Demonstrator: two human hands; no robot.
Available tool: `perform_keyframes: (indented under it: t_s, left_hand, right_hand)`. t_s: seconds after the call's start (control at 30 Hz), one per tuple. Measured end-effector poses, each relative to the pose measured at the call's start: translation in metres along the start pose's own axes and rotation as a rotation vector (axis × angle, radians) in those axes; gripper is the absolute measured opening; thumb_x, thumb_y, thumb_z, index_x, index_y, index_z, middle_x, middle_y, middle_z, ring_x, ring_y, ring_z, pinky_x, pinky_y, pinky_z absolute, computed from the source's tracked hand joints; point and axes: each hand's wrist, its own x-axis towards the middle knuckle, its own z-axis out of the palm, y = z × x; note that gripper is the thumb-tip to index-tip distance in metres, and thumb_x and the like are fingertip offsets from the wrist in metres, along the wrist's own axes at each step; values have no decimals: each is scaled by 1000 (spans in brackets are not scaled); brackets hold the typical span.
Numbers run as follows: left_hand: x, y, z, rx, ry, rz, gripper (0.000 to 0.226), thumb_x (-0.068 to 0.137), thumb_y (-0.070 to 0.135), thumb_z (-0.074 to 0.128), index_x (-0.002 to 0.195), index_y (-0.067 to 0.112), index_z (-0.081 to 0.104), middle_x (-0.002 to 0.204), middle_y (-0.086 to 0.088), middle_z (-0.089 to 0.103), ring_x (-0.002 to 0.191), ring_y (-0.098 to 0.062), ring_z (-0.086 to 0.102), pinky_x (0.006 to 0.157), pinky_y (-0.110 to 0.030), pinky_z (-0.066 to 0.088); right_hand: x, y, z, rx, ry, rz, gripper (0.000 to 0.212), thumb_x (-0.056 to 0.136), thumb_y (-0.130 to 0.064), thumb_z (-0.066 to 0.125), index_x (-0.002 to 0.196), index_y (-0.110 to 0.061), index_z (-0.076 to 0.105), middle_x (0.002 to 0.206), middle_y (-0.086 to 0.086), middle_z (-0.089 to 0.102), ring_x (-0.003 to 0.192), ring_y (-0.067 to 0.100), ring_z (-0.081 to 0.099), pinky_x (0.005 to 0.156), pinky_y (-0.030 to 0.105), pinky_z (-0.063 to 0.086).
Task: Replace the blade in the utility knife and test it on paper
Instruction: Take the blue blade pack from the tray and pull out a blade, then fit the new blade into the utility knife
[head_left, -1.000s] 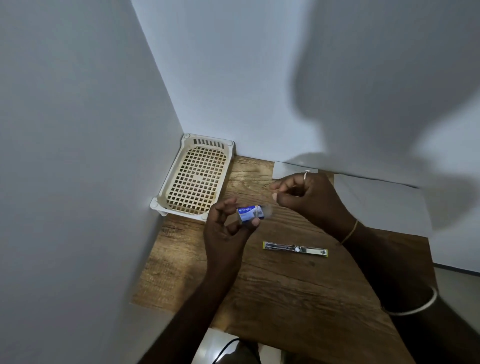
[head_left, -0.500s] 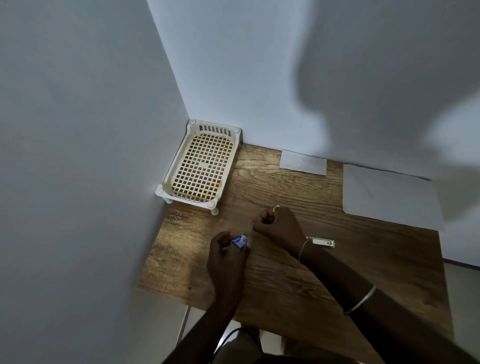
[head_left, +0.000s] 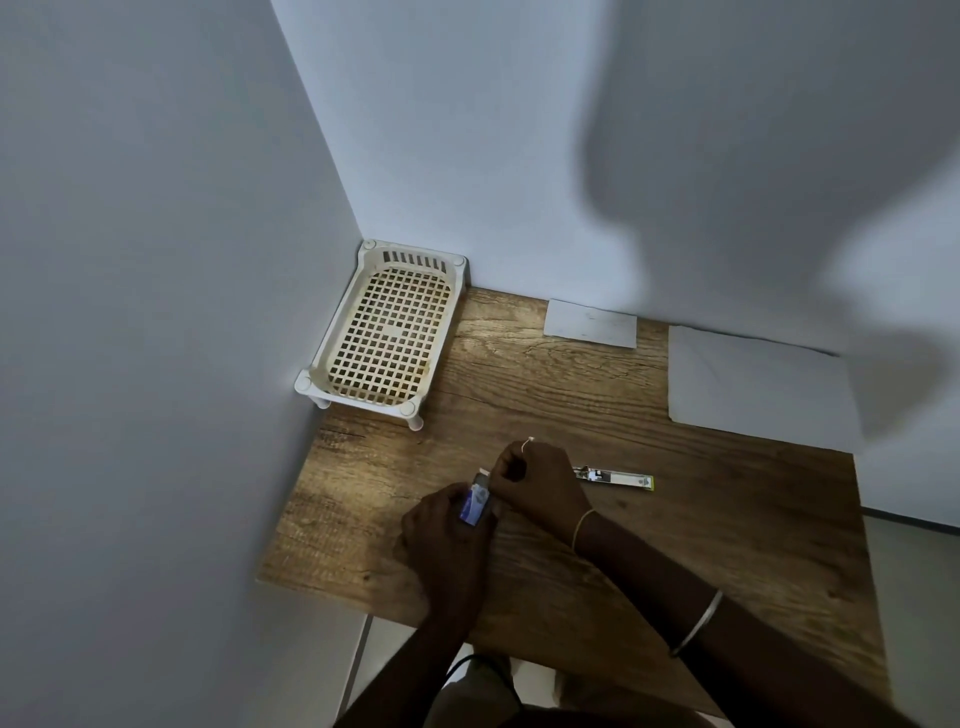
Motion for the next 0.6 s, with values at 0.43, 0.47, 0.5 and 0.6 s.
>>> perform_keyframes:
  t_s: [0.43, 0.47, 0.5, 0.6]
  left_hand:
    - [32, 86, 6, -469, -250, 196, 19, 97, 20, 68, 113, 23, 78, 104, 9, 79, 100, -1, 72, 90, -31, 58]
    - [35, 89, 10, -505, -290, 155, 17, 96, 24, 69, 110, 25, 80, 101, 8, 80, 98, -6, 74, 91, -38, 59]
    - [37, 91, 14, -538, -335, 122, 17, 94, 28, 71, 109, 27, 80, 99, 7, 81, 97, -10, 76, 91, -43, 60]
    - [42, 91, 20, -587, -442, 90, 17, 90, 34, 73, 105, 34, 80, 97, 6, 82, 95, -15, 78, 90, -51, 61]
  right_hand:
    - [-3, 16, -72, 378, 112, 58, 16, 88, 7, 70, 102, 3, 76, 93, 18, 77, 86, 28, 75, 78, 36, 61]
    - [-3, 17, -76, 364, 120, 53, 16, 86, 6, 72, 101, 2, 77, 92, 18, 78, 88, 28, 75, 79, 37, 61]
    - [-3, 18, -81, 319, 134, 43, 16, 86, 4, 74, 100, -2, 79, 90, 15, 78, 87, 25, 76, 79, 35, 62]
    - [-3, 23, -88, 46, 167, -42, 18, 84, -6, 78, 99, -15, 81, 86, 2, 79, 77, 8, 72, 73, 19, 58]
